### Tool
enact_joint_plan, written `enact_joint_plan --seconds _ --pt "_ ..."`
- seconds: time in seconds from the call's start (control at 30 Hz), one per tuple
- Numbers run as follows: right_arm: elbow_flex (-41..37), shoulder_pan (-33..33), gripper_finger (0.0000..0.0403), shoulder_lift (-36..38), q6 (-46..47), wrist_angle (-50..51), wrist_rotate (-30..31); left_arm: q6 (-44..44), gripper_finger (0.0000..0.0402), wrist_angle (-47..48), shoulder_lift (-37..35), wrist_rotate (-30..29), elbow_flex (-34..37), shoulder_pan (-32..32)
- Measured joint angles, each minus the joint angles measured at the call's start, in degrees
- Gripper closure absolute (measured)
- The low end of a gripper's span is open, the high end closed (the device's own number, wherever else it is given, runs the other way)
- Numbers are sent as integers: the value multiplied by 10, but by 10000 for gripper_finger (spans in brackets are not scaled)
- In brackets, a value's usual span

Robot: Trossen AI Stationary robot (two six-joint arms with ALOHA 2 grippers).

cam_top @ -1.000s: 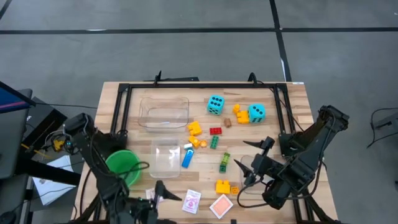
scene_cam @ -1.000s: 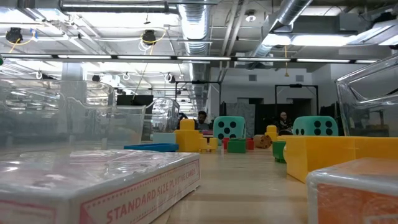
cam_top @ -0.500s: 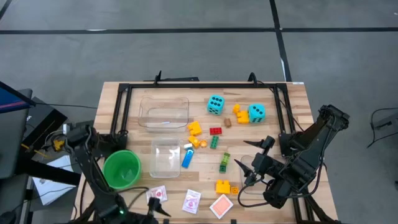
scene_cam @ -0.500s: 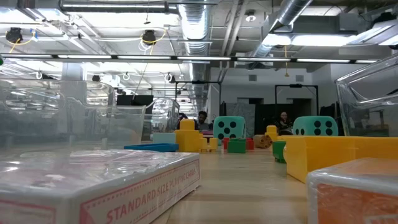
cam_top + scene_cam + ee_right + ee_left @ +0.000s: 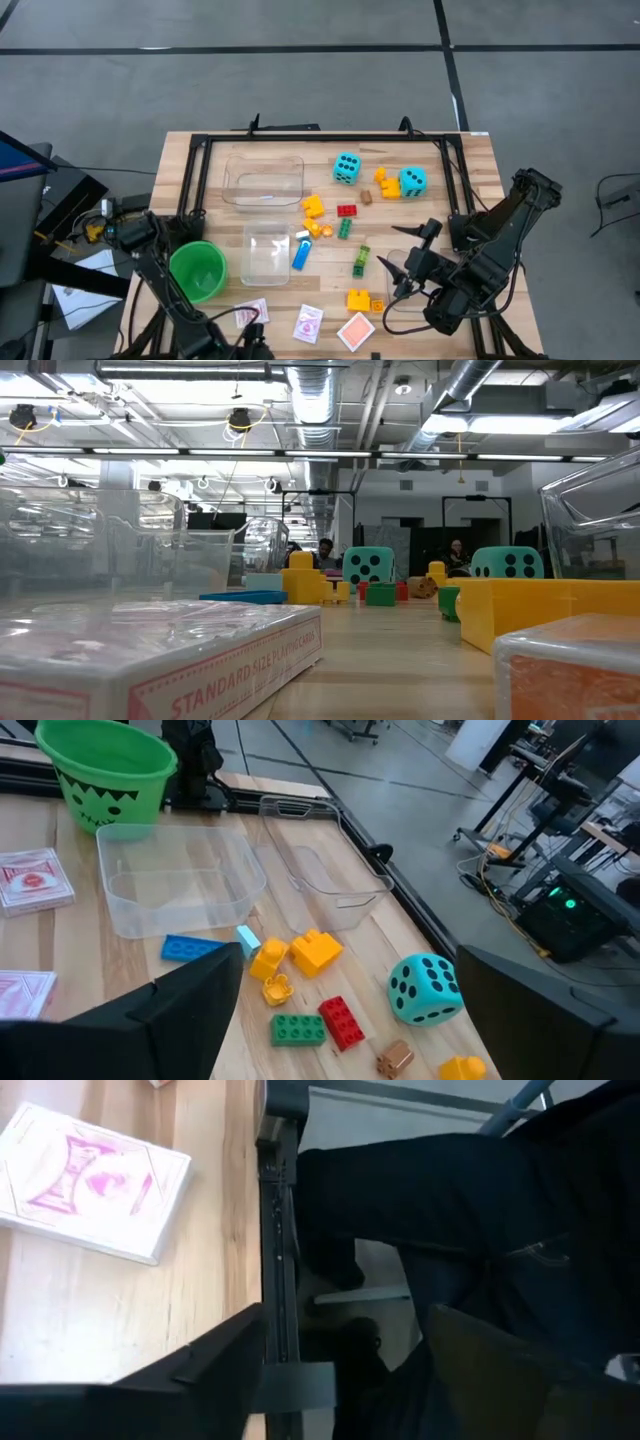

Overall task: Pick & Place Toys
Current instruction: Put the red playing card box into the bottom left transparent bin

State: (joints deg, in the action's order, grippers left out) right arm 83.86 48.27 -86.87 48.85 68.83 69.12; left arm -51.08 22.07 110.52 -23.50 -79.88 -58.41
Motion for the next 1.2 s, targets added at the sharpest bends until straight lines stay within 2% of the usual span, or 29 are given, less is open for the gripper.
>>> enact_joint_plan --seconds 0.13,0.33,0.37,0.67,0.83,1.03,1.2 --pt "6 0 47 0 -3 -1 5 -10 210 1 0 1 0 0" --pt "8 0 47 0 -13 -3 10 -62 373 51 0 27 0 0" --pt "8 0 47 0 -13 -3 14 -68 386 58 0 27 0 0" --pt "8 -1 47 0 -24 -3 19 -110 401 115 12 15 0 19" --pt "8 0 47 0 -24 -3 19 -152 401 174 51 67 0 39" --pt "8 0 47 0 -24 -4 19 -137 401 179 62 84 -10 45" --pt "8 0 47 0 -24 -5 21 -119 401 247 61 74 -60 53"
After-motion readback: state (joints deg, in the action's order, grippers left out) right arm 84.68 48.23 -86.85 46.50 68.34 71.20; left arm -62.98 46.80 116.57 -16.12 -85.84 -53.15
